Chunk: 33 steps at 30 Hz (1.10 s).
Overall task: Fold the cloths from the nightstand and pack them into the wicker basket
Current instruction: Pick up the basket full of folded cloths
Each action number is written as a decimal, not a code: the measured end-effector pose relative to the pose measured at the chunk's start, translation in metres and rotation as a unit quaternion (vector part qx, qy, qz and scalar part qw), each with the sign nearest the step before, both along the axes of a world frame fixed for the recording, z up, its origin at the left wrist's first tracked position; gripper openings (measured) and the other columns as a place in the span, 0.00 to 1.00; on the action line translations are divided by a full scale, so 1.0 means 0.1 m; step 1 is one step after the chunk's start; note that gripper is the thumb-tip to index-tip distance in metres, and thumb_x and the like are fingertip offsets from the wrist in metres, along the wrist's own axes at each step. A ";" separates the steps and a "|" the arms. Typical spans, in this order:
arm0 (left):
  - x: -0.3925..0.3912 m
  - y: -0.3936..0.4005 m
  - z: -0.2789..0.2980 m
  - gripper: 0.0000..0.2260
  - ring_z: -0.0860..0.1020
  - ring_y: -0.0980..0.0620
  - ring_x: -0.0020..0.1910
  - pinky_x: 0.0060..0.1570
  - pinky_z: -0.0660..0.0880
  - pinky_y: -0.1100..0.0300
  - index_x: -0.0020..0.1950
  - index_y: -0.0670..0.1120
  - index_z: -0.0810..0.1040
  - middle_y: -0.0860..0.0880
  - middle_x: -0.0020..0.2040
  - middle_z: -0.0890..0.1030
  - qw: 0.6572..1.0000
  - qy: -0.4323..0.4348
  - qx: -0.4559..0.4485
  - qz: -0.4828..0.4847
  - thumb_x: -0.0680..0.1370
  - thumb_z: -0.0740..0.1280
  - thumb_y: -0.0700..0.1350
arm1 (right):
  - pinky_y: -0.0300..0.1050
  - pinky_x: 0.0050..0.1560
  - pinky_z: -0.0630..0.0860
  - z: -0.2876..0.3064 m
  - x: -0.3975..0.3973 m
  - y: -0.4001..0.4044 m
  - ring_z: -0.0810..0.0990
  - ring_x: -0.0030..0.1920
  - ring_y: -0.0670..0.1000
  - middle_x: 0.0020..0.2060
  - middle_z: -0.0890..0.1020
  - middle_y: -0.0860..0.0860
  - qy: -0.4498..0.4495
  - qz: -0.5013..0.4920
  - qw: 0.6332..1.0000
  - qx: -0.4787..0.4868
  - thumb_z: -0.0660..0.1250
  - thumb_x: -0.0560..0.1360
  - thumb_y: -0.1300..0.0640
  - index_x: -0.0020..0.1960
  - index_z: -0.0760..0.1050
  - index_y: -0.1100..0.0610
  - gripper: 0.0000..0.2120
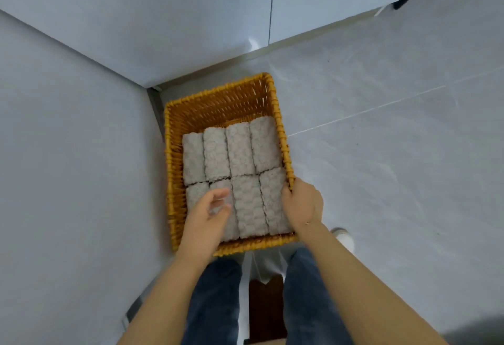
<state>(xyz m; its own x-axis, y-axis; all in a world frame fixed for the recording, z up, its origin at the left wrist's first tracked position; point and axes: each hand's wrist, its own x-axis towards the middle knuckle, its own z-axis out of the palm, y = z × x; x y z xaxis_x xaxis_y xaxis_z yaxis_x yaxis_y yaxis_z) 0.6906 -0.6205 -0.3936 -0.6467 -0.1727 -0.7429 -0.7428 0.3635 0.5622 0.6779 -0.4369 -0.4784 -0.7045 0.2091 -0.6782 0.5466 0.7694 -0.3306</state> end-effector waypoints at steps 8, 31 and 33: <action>-0.26 0.24 1.48 0.17 0.71 0.53 0.67 0.69 0.68 0.49 0.70 0.49 0.73 0.51 0.68 0.74 0.990 0.078 -0.034 -0.115 0.81 0.63 0.42 | 0.46 0.29 0.59 1.91 0.23 0.67 0.69 0.31 0.54 0.28 0.68 0.50 0.038 -0.108 0.992 0.055 0.58 0.79 0.56 0.32 0.59 0.55 0.17; -0.72 1.57 5.43 0.09 0.77 0.51 0.50 0.50 0.70 0.55 0.55 0.55 0.74 0.60 0.46 0.78 0.935 0.267 0.037 -0.232 0.78 0.68 0.44 | 0.51 0.31 0.68 6.38 0.98 2.23 0.71 0.28 0.56 0.24 0.69 0.54 0.284 -0.368 0.877 0.121 0.63 0.78 0.55 0.31 0.62 0.58 0.19; -0.71 1.92 5.55 0.08 0.76 0.55 0.46 0.47 0.69 0.57 0.55 0.55 0.74 0.61 0.45 0.77 0.932 0.275 0.049 -0.231 0.78 0.67 0.43 | 0.51 0.30 0.68 6.51 1.00 2.57 0.71 0.27 0.57 0.24 0.68 0.53 0.291 -0.375 0.871 0.125 0.64 0.77 0.56 0.31 0.61 0.58 0.19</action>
<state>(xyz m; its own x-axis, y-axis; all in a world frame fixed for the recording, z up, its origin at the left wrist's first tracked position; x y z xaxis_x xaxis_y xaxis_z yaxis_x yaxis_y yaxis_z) 0.6193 -0.4283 0.1617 -0.9228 0.2696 -0.2752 -0.1102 0.4997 0.8591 0.7784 -0.1804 0.1724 -0.5149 0.8488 -0.1201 0.7228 0.3544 -0.5933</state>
